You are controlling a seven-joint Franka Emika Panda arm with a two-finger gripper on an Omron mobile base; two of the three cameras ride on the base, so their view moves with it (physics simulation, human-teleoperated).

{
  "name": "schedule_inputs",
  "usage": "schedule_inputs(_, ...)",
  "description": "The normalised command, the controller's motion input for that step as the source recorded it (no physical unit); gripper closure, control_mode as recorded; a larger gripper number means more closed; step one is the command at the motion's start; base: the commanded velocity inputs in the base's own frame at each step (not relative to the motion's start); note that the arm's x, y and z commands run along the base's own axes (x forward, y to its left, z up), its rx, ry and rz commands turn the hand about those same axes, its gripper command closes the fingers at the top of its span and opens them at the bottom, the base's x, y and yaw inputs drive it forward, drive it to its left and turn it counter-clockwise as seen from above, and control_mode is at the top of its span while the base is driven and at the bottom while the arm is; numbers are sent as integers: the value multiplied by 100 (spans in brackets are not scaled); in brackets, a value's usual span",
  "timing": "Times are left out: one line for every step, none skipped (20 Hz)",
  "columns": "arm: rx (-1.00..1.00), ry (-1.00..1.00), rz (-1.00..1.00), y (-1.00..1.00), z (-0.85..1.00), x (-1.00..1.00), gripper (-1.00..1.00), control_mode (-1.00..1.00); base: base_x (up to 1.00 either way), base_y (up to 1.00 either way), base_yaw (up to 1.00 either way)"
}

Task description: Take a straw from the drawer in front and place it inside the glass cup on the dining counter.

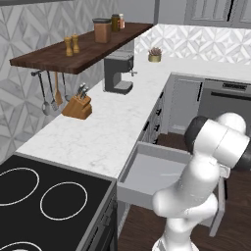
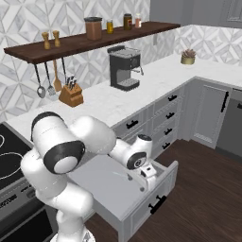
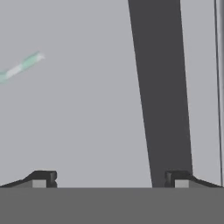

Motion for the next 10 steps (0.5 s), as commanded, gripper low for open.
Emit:
schedule_inputs(1,-7,0,0,96,0,-100,-100,0,0,0)
schedule_inputs(3,-7,1,14,100,0,-100,-100,0,0,0)
schedule_inputs(3,-7,4,26,100,5,-100,-100,0,0,0)
schedule_inputs(3,0,5,37,100,24,-100,-100,0,0,0)
schedule_inputs(4,0,6,37,100,32,-100,-100,0,0,0)
schedule_inputs(3,0,5,37,91,30,-100,-100,0,0,0)
schedule_inputs(0,0,1,38,74,28,-100,-100,0,0,0)
schedule_inputs(0,0,0,43,46,20,-100,-100,0,0,0)
schedule_inputs(0,1,0,41,25,19,-100,-100,0,0,0)
schedule_inputs(0,1,0,43,5,2,-100,-100,0,0,0)
